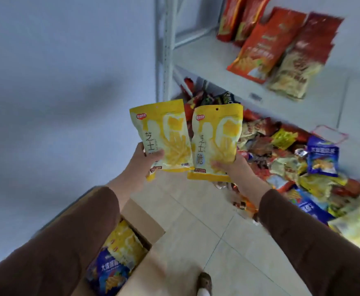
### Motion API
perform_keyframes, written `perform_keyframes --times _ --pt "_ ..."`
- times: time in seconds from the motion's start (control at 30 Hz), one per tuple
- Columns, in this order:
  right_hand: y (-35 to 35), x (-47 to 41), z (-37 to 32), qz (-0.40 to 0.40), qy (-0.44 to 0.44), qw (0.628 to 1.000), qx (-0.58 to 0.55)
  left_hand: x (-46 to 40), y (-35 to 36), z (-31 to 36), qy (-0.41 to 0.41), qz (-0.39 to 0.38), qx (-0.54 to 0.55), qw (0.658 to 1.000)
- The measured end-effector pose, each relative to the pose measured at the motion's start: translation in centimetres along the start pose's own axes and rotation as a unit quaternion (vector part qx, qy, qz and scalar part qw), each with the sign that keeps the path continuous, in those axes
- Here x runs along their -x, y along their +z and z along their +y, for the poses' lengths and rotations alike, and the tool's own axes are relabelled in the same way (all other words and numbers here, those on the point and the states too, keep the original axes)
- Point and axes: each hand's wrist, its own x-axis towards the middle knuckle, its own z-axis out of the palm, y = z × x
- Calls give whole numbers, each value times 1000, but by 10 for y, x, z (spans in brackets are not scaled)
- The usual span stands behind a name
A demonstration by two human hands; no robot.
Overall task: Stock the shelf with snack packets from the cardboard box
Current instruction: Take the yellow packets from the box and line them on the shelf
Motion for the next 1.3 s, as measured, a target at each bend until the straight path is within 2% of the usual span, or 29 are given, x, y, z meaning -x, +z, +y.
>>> perform_keyframes --times 0.17,0.3,0.47,0.6,0.9,1.0,1.17,1.3 --pt "-152 27 -30 110 -28 993 -32 -16 158 83 85 -123 -54 987" --pt "-271 28 -34 182 -55 980 -58 -42 292 121 116 -176 -96 973" --pt "-400 15 -30 224 -62 968 -94 -73 429 149 114 -240 -138 954" --pt "-473 -5 -25 259 -63 959 -94 -107 509 166 93 -232 -172 953" --pt "-566 -80 -20 310 -62 944 -98 -222 646 215 153 -181 -218 947" --pt "-586 -113 -25 328 -60 937 -106 -269 683 228 158 -193 -202 947" --pt "-596 -162 -37 333 -57 931 -137 -333 729 242 145 -211 -176 951" --pt "-597 -193 -36 328 -49 929 -165 -375 756 242 134 -190 -158 960"
